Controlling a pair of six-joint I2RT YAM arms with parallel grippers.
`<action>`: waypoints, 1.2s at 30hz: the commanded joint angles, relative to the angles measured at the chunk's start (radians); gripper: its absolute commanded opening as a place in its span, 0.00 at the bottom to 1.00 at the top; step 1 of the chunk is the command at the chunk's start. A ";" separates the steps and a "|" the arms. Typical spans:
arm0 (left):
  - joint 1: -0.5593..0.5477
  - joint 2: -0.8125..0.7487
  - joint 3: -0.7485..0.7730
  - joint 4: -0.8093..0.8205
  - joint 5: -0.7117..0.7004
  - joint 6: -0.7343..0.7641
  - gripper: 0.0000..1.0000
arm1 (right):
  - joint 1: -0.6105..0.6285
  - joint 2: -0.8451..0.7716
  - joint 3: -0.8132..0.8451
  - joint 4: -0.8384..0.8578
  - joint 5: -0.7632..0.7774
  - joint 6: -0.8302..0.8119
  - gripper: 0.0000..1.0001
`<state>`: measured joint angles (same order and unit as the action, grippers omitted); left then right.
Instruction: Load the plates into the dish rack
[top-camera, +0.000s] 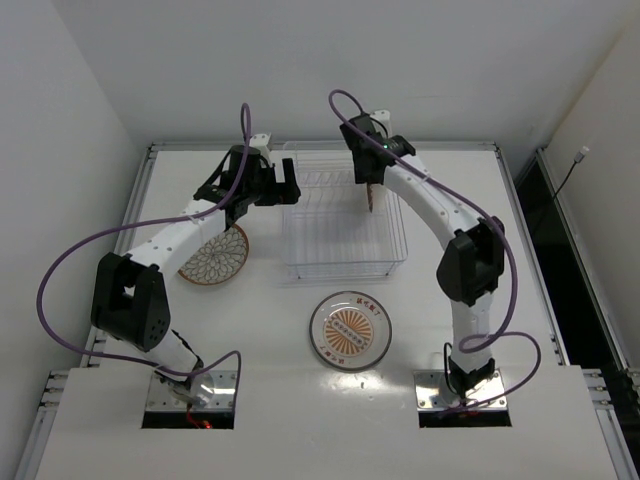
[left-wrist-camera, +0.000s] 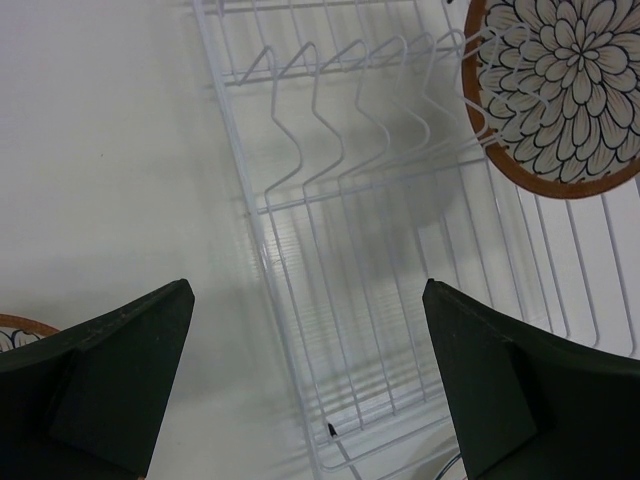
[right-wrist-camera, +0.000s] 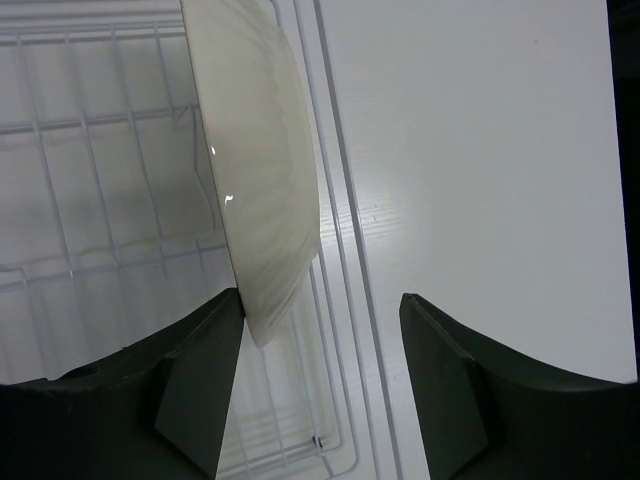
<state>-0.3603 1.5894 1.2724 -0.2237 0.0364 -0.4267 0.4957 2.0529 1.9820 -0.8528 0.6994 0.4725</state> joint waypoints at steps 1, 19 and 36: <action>-0.003 0.001 0.042 0.023 -0.003 -0.001 0.99 | -0.025 -0.144 -0.050 0.008 0.035 -0.017 0.60; -0.003 0.020 0.051 0.014 -0.012 -0.001 0.99 | -0.081 -0.446 -0.369 0.064 -0.322 -0.014 0.65; -0.003 0.020 0.051 0.014 -0.021 0.008 0.99 | -0.217 -1.301 -1.446 0.360 -1.121 0.494 0.57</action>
<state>-0.3603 1.6104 1.2819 -0.2314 0.0280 -0.4263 0.2863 0.8345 0.6636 -0.6327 -0.2348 0.7757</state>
